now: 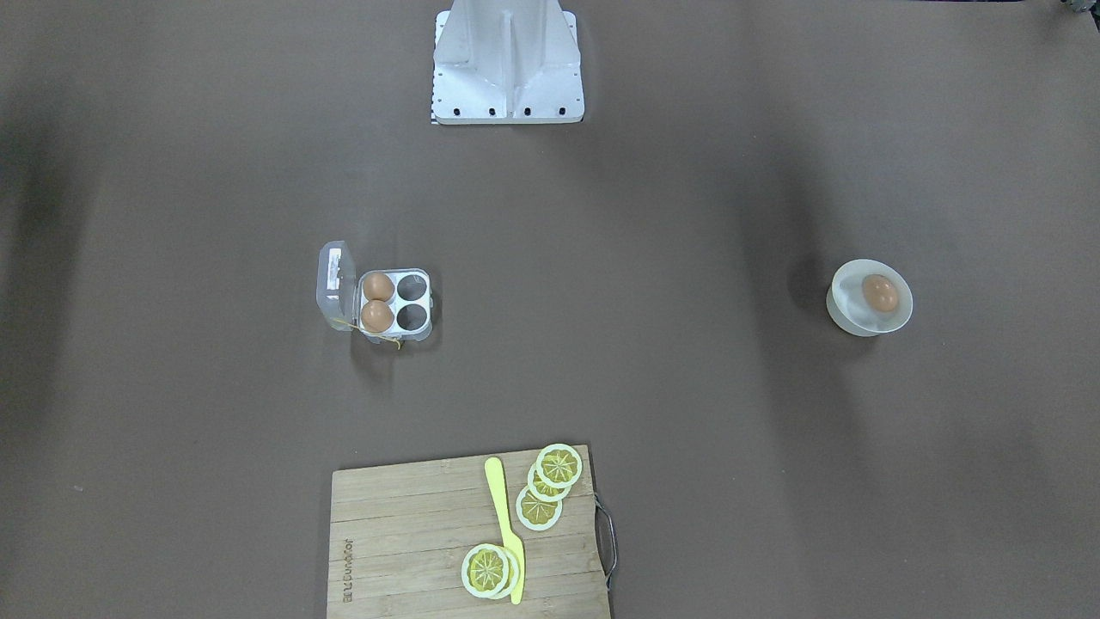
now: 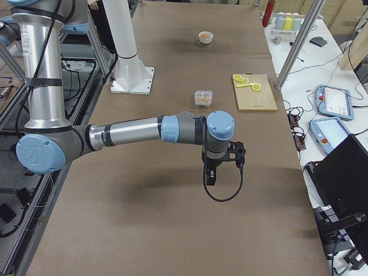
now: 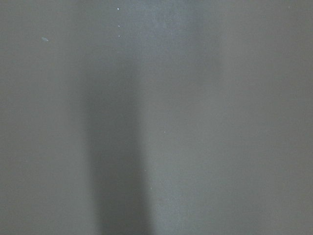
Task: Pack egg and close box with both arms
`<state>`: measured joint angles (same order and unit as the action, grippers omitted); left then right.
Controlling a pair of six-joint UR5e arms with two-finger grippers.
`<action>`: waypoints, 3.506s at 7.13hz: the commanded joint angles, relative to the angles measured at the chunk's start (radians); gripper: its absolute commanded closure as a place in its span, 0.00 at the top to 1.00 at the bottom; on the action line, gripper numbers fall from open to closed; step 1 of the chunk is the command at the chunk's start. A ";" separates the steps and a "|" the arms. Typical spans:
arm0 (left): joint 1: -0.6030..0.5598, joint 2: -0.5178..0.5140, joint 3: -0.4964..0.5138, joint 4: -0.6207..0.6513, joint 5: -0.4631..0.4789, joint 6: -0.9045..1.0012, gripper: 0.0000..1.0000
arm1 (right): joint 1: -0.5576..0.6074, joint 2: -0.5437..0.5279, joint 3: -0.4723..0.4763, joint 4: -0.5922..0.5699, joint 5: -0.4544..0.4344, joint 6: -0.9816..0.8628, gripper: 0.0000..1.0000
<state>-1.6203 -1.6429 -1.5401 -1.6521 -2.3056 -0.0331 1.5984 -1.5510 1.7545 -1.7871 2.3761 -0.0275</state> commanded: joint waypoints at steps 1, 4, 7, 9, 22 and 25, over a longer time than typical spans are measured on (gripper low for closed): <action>0.002 -0.002 0.000 0.000 0.000 -0.001 0.98 | 0.000 0.000 0.000 0.000 0.000 0.001 1.00; 0.010 -0.003 0.000 -0.003 -0.002 -0.002 0.98 | 0.000 0.000 0.002 0.000 0.002 0.001 1.00; 0.118 -0.037 -0.127 0.028 0.008 -0.144 0.98 | 0.000 0.000 0.000 0.000 0.003 0.001 1.00; 0.233 -0.067 -0.271 0.009 0.009 -0.345 0.98 | 0.000 0.002 -0.004 -0.002 0.002 0.001 1.00; 0.664 -0.069 -0.184 -0.158 0.251 -0.798 0.91 | -0.037 0.005 0.054 0.011 0.063 0.138 1.00; 0.695 -0.060 -0.175 -0.172 0.298 -0.820 0.89 | -0.043 0.005 0.065 0.006 0.063 0.141 1.00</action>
<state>-0.9304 -1.7083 -1.7169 -1.8211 -2.0142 -0.8464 1.5572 -1.5462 1.8176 -1.7797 2.4390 0.1130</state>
